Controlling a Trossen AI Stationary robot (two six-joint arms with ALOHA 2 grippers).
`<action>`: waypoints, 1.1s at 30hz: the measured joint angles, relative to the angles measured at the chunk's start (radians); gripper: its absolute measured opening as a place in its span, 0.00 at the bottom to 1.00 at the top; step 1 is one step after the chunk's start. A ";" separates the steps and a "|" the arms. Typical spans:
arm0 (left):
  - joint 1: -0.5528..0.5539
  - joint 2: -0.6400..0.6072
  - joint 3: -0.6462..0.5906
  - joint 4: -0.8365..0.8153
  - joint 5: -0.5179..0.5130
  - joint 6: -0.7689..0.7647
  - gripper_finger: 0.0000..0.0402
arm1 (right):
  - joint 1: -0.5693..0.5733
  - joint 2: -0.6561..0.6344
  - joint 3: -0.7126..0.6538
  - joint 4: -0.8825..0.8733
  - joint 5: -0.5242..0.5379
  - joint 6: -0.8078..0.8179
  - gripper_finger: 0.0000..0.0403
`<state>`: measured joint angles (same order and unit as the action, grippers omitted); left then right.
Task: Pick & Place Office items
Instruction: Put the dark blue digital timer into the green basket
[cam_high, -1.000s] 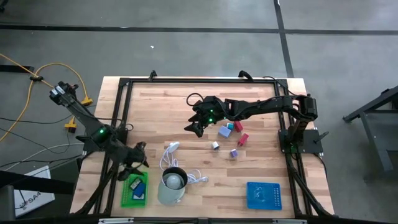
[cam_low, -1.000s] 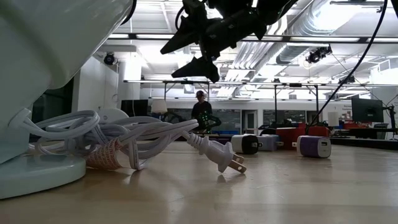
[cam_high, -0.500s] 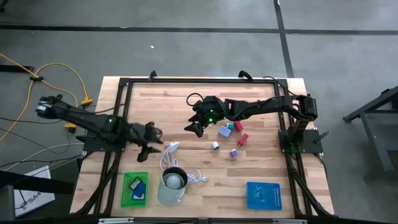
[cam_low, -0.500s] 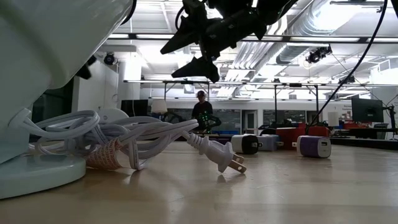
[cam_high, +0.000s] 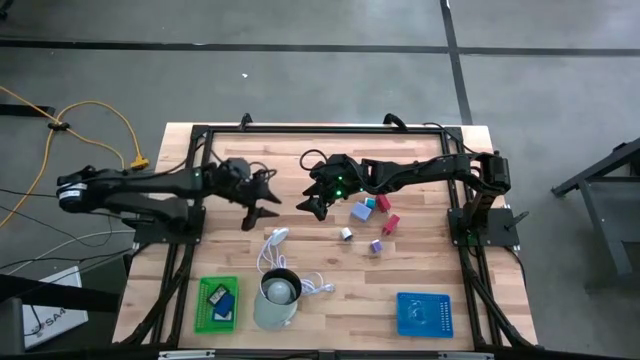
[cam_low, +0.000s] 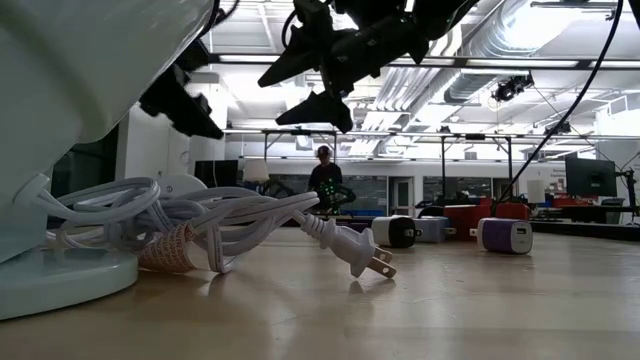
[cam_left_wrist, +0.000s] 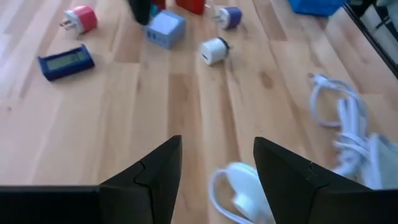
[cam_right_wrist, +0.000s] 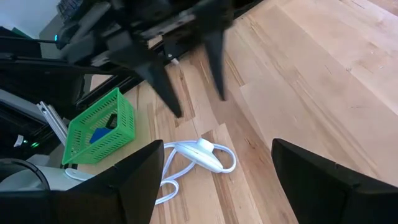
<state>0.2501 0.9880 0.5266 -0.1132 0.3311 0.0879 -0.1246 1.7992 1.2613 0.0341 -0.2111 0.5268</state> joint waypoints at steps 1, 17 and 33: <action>0.020 0.021 0.000 0.031 0.016 0.004 0.48 | 0.000 0.000 0.000 0.000 0.000 0.000 0.71; 0.195 0.151 0.000 0.252 0.087 0.114 0.48 | 0.000 0.000 0.000 0.000 0.000 0.000 0.71; 0.164 0.151 0.000 0.282 0.088 0.069 0.48 | 0.000 0.000 0.000 0.000 0.000 0.000 0.71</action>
<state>0.4137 1.1389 0.5266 0.1692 0.4187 0.1571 -0.1246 1.7992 1.2613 0.0341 -0.2111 0.5270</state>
